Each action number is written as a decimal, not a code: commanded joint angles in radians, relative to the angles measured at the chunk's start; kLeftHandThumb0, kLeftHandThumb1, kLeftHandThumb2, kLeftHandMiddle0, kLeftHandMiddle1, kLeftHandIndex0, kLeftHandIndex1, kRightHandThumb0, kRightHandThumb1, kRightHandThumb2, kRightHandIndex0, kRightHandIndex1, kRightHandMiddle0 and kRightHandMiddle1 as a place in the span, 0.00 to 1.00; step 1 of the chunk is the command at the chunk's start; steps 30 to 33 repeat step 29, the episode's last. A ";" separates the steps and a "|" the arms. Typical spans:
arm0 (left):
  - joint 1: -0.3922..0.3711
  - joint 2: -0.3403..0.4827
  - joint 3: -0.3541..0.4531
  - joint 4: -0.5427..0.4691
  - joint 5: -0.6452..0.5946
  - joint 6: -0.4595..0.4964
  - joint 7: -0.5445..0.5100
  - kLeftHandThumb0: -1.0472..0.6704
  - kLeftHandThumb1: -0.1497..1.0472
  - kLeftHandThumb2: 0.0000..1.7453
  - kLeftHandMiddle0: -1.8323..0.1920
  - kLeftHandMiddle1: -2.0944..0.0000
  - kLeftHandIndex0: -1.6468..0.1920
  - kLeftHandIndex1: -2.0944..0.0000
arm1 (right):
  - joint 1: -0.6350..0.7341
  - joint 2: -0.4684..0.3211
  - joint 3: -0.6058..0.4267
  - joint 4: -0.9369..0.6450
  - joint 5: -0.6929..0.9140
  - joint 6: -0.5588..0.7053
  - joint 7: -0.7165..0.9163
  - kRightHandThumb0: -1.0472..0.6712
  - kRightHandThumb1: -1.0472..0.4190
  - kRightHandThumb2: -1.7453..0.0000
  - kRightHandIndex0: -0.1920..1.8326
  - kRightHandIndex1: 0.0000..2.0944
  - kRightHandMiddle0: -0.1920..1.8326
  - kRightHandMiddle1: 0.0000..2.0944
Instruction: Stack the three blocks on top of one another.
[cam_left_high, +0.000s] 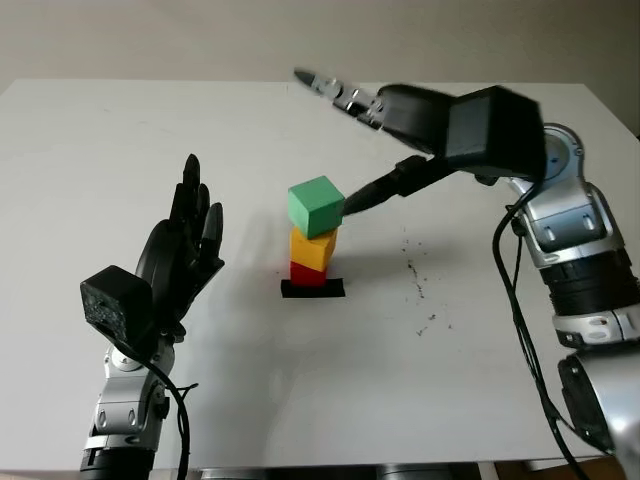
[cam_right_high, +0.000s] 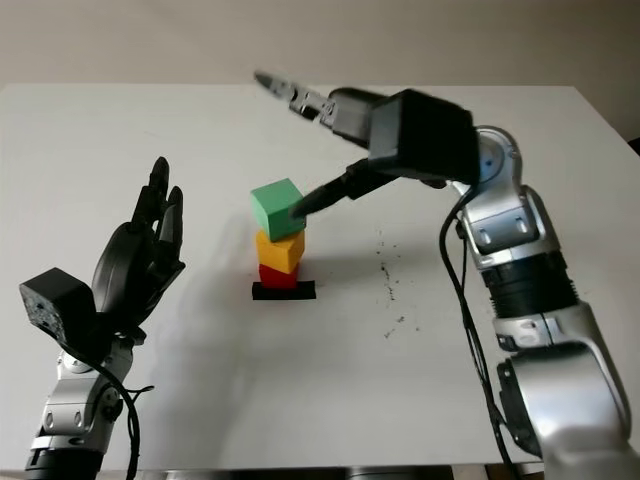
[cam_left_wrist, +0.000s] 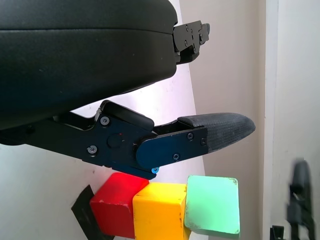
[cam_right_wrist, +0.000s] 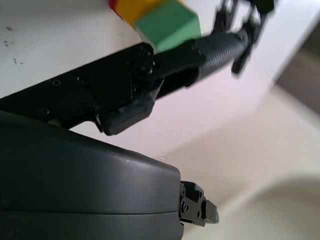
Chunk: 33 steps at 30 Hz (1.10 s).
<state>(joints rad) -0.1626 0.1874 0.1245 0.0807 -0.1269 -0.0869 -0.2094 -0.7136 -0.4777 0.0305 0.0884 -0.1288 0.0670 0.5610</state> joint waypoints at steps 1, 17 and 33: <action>-0.003 0.008 0.007 0.001 -0.004 -0.007 -0.004 0.15 1.00 0.37 1.00 0.99 1.00 1.00 | 0.096 0.015 -0.040 -0.045 0.004 0.006 -0.067 0.17 0.00 0.72 0.00 0.00 0.00 0.00; -0.008 0.016 0.022 0.000 -0.021 -0.007 -0.014 0.15 1.00 0.36 1.00 0.98 1.00 0.99 | 0.435 0.254 -0.177 -0.193 0.327 0.336 -0.285 0.20 0.00 0.55 0.00 0.00 0.00 0.00; -0.002 0.024 0.018 -0.004 -0.019 -0.017 -0.012 0.15 1.00 0.36 1.00 0.98 1.00 0.98 | 0.508 0.332 -0.159 -0.196 0.395 0.349 -0.327 0.16 0.00 0.54 0.00 0.00 0.00 0.00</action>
